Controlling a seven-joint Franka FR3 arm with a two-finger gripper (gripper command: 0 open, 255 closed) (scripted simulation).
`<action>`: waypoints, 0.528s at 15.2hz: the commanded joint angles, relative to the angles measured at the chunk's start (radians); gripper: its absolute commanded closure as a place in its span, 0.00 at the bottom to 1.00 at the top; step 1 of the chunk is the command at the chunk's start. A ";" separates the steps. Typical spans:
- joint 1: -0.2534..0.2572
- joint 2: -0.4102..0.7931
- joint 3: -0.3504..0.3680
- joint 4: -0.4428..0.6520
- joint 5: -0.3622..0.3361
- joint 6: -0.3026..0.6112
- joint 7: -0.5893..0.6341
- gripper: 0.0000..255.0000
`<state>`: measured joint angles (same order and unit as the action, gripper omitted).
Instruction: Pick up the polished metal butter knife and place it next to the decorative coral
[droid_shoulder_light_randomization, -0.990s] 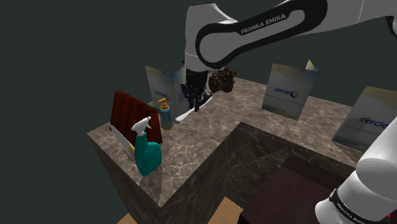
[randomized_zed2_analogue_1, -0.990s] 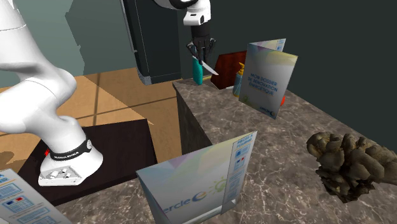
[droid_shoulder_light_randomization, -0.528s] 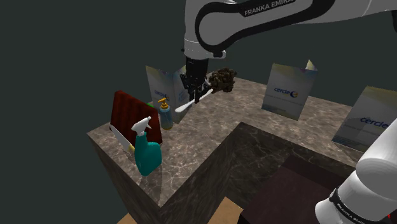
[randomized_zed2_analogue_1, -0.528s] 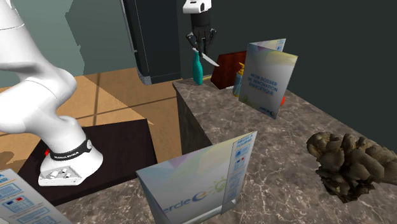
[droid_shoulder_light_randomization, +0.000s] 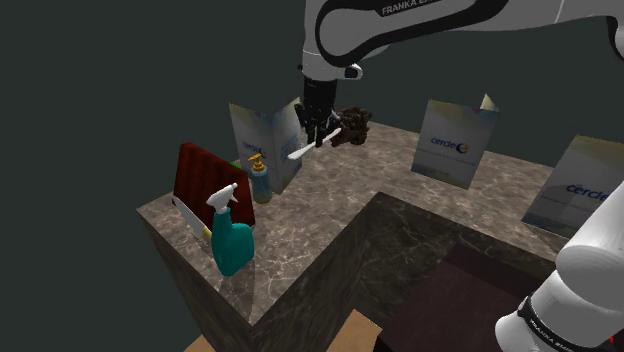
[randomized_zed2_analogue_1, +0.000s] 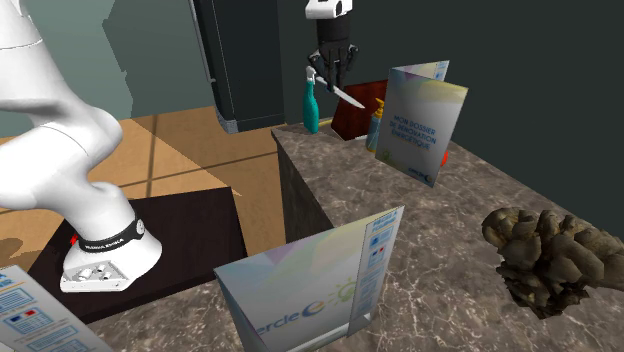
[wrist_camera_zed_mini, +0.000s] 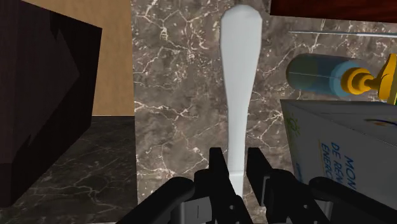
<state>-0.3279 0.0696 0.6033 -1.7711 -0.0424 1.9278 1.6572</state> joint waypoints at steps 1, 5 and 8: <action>-0.021 0.021 -0.019 0.028 -0.007 -0.009 -0.041 1.00; -0.057 0.076 -0.054 0.092 -0.026 -0.026 -0.111 1.00; -0.081 0.127 -0.077 0.155 -0.044 -0.043 -0.159 1.00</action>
<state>-0.4010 0.1727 0.5353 -1.6425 -0.0773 1.8900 1.5155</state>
